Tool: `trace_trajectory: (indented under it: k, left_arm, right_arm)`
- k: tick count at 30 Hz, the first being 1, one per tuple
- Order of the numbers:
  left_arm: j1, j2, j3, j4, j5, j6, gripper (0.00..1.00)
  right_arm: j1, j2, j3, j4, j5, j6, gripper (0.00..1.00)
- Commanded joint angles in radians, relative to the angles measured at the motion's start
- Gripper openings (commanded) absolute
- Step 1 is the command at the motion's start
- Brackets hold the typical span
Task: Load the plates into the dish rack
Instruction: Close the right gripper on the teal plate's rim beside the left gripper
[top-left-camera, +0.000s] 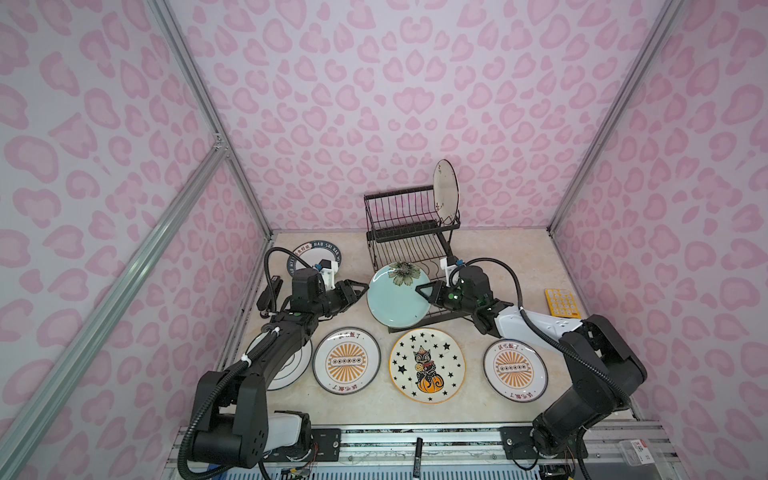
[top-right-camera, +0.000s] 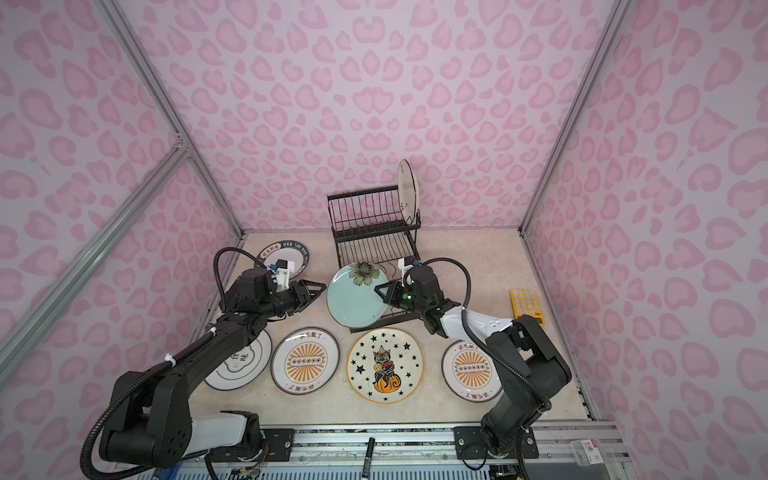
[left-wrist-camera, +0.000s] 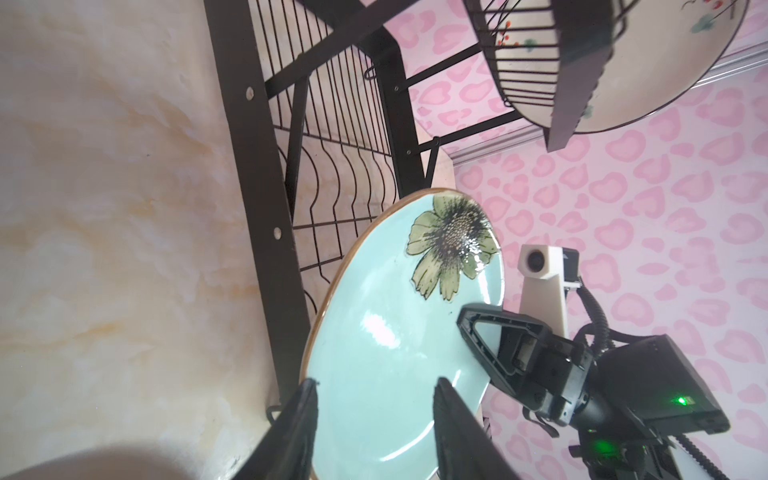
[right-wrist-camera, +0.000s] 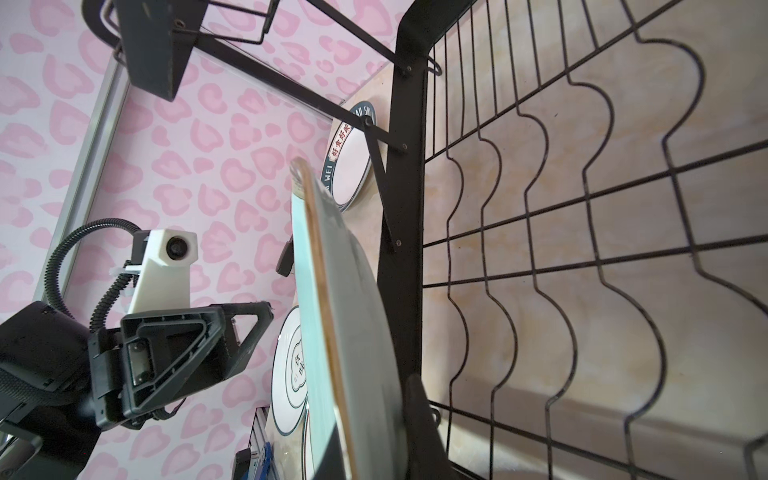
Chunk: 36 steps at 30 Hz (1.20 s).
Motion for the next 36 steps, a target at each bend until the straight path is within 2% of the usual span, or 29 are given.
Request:
trace_trajectory:
  k: [1, 12, 17, 23, 28, 33, 34, 36]
  left_arm:
    - [-0.012, 0.024, 0.017, -0.028, 0.012, 0.037, 0.48]
    - [-0.056, 0.100, 0.073, -0.082, -0.008, 0.076, 0.47]
    - [-0.070, 0.105, 0.074, -0.035, 0.018, 0.061, 0.46]
    - [-0.074, 0.083, 0.053, 0.071, 0.025, 0.015, 0.31]
    - [-0.074, 0.078, 0.070, 0.054, 0.017, 0.026, 0.18]
    - [-0.075, 0.087, 0.097, 0.044, 0.025, 0.050, 0.10]
    - [-0.074, 0.091, 0.101, 0.015, 0.026, 0.055, 0.10]
    - [-0.074, 0.095, 0.108, 0.014, 0.026, 0.060, 0.09]
  right_arm:
    - [-0.002, -0.008, 0.000, 0.102, -0.031, 0.012, 0.00]
    - [-0.007, -0.023, 0.000, 0.132, -0.057, 0.033, 0.00]
    - [-0.007, -0.018, -0.009, 0.170, -0.060, 0.063, 0.00]
    - [0.002, -0.010, -0.031, 0.236, -0.072, 0.098, 0.00]
    - [0.013, -0.023, -0.037, 0.235, -0.081, 0.085, 0.00]
    - [0.016, -0.041, -0.035, 0.213, -0.101, 0.066, 0.00]
    - [0.018, -0.044, -0.035, 0.206, -0.103, 0.060, 0.06]
    - [0.019, -0.051, -0.037, 0.195, -0.102, 0.050, 0.10]
